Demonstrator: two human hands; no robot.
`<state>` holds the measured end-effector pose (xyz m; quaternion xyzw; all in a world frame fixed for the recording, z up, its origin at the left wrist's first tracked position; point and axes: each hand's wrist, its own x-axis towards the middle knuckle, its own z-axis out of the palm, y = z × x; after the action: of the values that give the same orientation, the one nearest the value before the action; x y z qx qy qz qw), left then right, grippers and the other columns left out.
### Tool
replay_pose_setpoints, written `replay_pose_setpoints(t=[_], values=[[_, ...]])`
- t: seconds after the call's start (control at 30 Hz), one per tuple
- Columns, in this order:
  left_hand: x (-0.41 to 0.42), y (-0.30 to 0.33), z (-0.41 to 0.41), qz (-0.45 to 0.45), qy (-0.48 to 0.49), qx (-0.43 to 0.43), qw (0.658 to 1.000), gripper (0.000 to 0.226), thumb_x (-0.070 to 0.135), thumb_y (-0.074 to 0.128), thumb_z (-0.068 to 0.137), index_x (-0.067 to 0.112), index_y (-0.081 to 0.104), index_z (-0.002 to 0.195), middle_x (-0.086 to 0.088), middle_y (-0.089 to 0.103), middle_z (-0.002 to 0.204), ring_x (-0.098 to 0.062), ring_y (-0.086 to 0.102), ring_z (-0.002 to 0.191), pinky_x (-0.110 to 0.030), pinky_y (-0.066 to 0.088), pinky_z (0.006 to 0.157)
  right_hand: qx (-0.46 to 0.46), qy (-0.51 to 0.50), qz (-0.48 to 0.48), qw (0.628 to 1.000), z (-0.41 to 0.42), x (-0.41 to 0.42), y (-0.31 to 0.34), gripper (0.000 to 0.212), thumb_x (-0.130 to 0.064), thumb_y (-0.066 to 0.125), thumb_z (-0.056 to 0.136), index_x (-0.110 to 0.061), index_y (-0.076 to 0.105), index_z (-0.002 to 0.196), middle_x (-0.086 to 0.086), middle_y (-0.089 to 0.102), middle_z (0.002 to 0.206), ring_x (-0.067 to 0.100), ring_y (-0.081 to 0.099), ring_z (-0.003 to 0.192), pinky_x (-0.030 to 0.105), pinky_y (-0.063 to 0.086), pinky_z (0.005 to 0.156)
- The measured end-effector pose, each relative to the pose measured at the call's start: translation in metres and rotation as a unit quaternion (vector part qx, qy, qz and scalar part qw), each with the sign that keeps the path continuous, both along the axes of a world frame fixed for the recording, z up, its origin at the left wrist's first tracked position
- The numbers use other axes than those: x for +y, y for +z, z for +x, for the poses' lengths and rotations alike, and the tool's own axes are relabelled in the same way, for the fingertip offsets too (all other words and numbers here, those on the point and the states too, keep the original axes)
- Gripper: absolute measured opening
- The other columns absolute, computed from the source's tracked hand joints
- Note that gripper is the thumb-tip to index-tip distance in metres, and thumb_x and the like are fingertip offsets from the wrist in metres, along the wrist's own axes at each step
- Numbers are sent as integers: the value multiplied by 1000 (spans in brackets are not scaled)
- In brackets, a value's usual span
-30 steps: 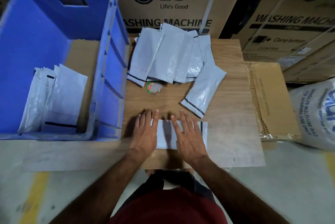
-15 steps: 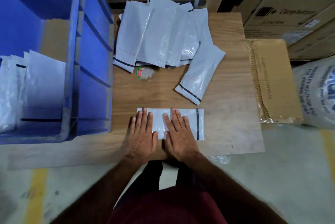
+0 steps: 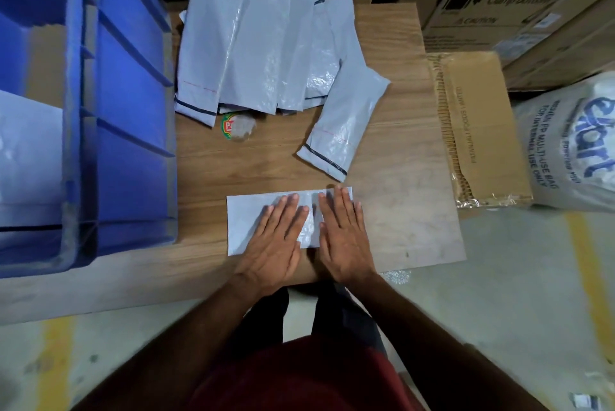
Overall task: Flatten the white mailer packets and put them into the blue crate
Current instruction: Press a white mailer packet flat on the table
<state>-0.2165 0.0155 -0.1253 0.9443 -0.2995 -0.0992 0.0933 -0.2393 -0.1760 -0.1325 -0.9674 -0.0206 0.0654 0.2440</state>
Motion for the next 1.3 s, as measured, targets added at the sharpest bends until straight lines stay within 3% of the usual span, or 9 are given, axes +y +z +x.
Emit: replay_pose_setpoints(t=[0.17,0.53,0.63,0.77,0.93,1.1,1.3], values=[[-6,-10,-3,38,12,16,999,68,34,29,102,12,10,163,-14,-2,170,-31,-2,157,-52,18,123,16,19,-30,999,-5,-10,-7,62,-30,35,106,-19,13,163,10,-1,171,22,-6,158,50,11,126],[-14,-6,-13,16,14,22,1000,69,35,34,102,12,10,163,-16,-1,170,-31,0,157,-54,18,124,24,-49,-47,997,-14,-4,-6,65,-30,35,105,-11,13,163,15,0,170,26,-5,158,55,9,125],[-3,0,-11,-2,39,-8,999,65,31,33,103,4,18,160,-21,8,168,-35,6,156,-59,18,123,1,-10,-24,1000,-8,7,0,62,-27,38,106,-14,16,163,14,4,170,25,-5,158,53,7,126],[14,-7,-14,25,117,12,993,66,39,29,103,9,18,161,-18,5,169,-34,4,157,-59,13,124,-1,53,-13,998,-5,26,-6,64,-29,40,105,-17,15,163,12,1,170,25,-4,158,53,8,126],[17,-12,-16,39,115,26,992,67,42,28,104,14,13,163,-13,2,170,-30,1,157,-54,14,125,2,61,-34,998,-5,28,-7,65,-29,40,104,-16,16,163,13,2,170,27,-2,158,55,11,125],[32,-9,-16,34,157,-12,987,67,39,33,102,8,21,160,-22,9,167,-34,8,156,-56,15,124,-2,100,-39,994,4,44,4,63,-33,37,107,-17,13,163,11,-1,171,24,-6,158,49,3,127],[58,-19,-17,44,136,30,989,70,47,29,103,14,12,163,-14,0,170,-28,0,157,-48,14,126,24,137,-65,988,5,62,-8,63,-37,30,106,-19,10,164,10,-5,171,23,-7,158,51,8,127]])
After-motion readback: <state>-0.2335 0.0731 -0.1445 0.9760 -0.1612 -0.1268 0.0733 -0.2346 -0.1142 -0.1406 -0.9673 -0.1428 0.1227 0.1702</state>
